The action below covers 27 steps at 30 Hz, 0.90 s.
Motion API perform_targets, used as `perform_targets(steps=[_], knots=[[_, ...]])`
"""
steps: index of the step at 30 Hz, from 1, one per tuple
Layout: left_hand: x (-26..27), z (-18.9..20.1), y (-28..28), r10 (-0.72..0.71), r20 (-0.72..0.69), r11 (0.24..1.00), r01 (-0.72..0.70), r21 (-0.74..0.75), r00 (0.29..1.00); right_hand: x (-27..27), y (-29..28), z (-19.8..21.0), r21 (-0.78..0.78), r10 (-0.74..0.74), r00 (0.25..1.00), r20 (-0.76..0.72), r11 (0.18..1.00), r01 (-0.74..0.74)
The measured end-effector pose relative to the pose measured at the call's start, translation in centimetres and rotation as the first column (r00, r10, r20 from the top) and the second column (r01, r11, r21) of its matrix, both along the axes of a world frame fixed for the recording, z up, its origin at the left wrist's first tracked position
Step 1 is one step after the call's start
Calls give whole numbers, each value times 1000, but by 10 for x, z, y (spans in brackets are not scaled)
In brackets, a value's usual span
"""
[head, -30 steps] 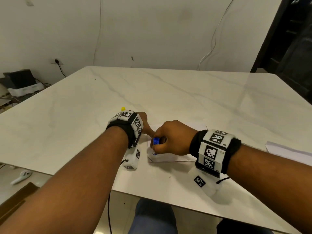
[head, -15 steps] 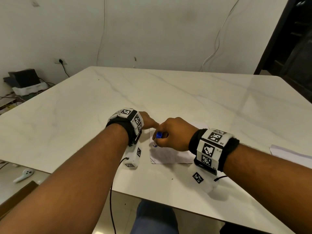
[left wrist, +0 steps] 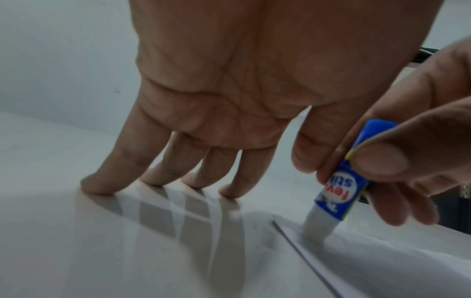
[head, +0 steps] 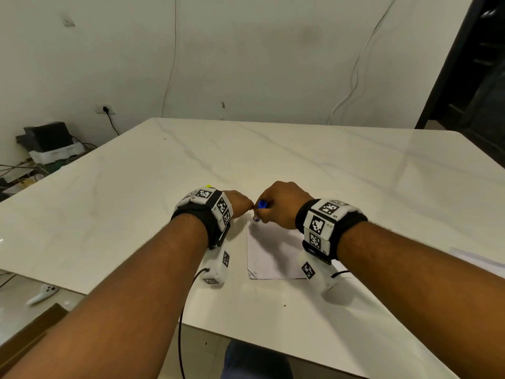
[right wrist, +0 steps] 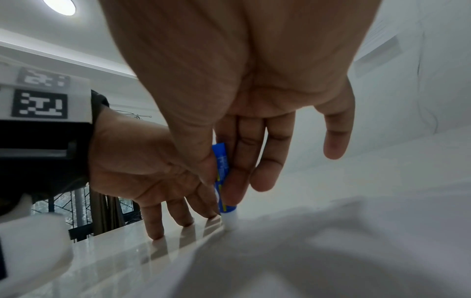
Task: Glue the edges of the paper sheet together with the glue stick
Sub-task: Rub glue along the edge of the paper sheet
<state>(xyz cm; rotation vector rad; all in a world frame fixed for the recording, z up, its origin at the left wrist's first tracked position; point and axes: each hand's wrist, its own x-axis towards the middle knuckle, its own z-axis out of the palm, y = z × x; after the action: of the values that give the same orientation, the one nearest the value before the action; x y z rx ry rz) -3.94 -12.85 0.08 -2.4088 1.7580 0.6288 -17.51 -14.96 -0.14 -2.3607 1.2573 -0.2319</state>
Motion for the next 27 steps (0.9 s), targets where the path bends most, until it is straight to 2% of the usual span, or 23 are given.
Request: perform_targets(steps=[4, 9, 14, 17, 21, 24, 27], knots=[[-4, 5, 3, 0, -5, 1000, 0, 14, 1000, -3, 3, -4, 2, 14, 1000, 24, 1000, -14], [-6, 8, 10, 52, -1, 999, -52, -17, 999, -12, 25, 0, -4, 106, 993, -54, 994, -106], [-6, 7, 14, 46, 31, 999, -46, -23, 998, -32, 41, 6, 111, 154, 988, -27, 982, -150], [-4, 6, 14, 40, 33, 999, -40, -21, 999, -48, 42, 9, 154, 112, 992, 64, 981, -121], [-3, 3, 11, -19, 70, 1000, 20, -9, 997, -73, 36, 6, 255, -15, 959, 282, 965, -60], [3, -4, 6, -24, 67, 1000, 23, 7, 997, -90, 36, -1, 358, -141, 870, 472, 933, -43], [10, -11, 0, 3, 53, 1000, -4, 11, 999, -102, 32, -8, 485, -268, 764, 587, 872, -66]])
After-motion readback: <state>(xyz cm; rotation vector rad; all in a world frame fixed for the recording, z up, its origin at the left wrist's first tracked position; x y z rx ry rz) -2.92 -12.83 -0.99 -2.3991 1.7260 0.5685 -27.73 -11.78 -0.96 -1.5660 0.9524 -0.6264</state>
